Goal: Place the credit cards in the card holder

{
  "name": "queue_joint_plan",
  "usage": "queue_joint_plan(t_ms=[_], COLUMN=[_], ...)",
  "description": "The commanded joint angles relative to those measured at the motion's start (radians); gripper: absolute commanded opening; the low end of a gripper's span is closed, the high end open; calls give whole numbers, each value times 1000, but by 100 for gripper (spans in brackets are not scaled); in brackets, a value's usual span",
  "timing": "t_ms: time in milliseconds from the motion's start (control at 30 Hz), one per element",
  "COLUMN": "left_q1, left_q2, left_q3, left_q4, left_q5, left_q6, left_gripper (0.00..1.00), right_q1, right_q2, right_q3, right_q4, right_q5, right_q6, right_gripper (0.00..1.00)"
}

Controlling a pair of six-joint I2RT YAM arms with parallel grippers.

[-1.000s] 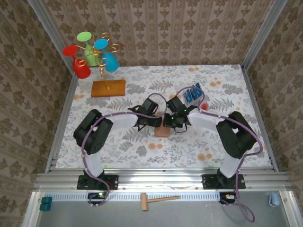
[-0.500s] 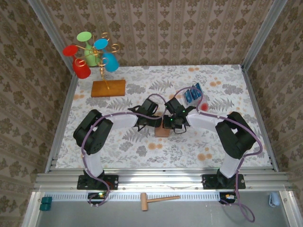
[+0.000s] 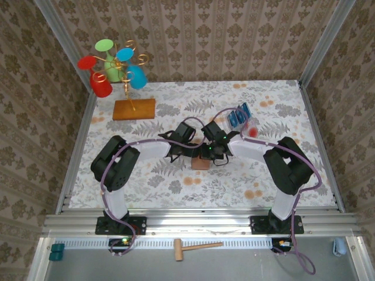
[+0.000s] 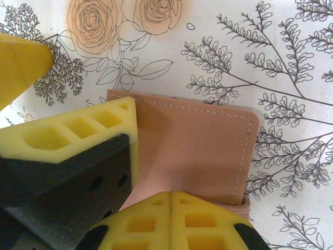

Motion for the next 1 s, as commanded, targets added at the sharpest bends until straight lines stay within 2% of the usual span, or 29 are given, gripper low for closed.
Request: queue_joint_plan(t_ms=[0,233,967], left_q1=[-11,-11,-11], left_q2=[20,19,8], left_q3=[-33,-31,-26], left_q4=[-52,-52,-63], left_q5=[25,26,20], left_q6=[-3,-4,-1], left_gripper=[77,77,77], right_q1=[24,41,46], right_q2=[41,90,151], right_q3=[12,1,-229], right_q4=[-53,-97,-16], right_q5=[28,68,118], right_q6=[-13,-26,77], right_gripper=[0,0,0])
